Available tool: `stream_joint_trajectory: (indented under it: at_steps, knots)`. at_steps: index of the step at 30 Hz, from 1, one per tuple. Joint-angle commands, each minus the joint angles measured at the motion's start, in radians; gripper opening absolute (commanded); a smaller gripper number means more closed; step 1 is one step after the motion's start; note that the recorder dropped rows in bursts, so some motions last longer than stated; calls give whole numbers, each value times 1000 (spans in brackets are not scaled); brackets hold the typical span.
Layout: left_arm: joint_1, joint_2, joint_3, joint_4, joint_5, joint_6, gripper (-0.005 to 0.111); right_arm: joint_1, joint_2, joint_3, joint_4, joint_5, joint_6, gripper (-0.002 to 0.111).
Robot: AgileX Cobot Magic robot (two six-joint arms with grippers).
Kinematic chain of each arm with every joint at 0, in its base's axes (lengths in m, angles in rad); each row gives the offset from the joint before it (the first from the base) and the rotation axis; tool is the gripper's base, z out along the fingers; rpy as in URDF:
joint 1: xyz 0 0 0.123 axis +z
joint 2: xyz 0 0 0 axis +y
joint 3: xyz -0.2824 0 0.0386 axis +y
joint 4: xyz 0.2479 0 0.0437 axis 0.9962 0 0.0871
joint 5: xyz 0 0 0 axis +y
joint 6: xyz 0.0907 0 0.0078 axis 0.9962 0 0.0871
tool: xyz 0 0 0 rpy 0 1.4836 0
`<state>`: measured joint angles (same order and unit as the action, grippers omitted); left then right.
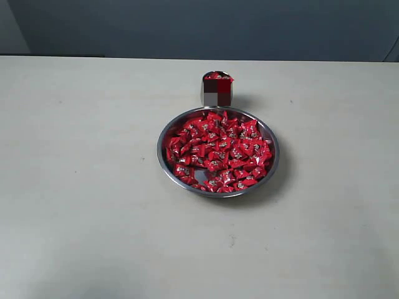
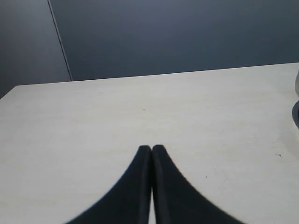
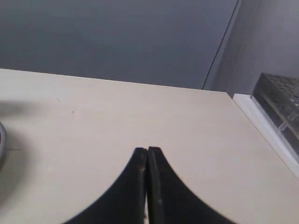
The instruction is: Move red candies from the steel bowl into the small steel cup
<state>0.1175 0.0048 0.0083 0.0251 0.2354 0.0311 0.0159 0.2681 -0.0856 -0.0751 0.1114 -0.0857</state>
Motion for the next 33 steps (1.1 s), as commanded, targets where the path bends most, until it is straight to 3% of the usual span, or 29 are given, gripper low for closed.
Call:
stream_joint_trajectory:
  at_steps: [1,13,28,33]
  knots:
    - [2,-5,-8,2,-5,-2,0,-4,-32,3,-10,-17,3,-1]
    - [2,-5,-8,2,-5,-2,0,-4,-242,21,-10,-120,3,-1]
    - [2,-5,-8,2,-5,-2,0,-4,-268,86,-29,-88,3,-1]
    - [2,-5,-8,2,-5,-2,0,-4,-268,86,-29,10,3,-1]
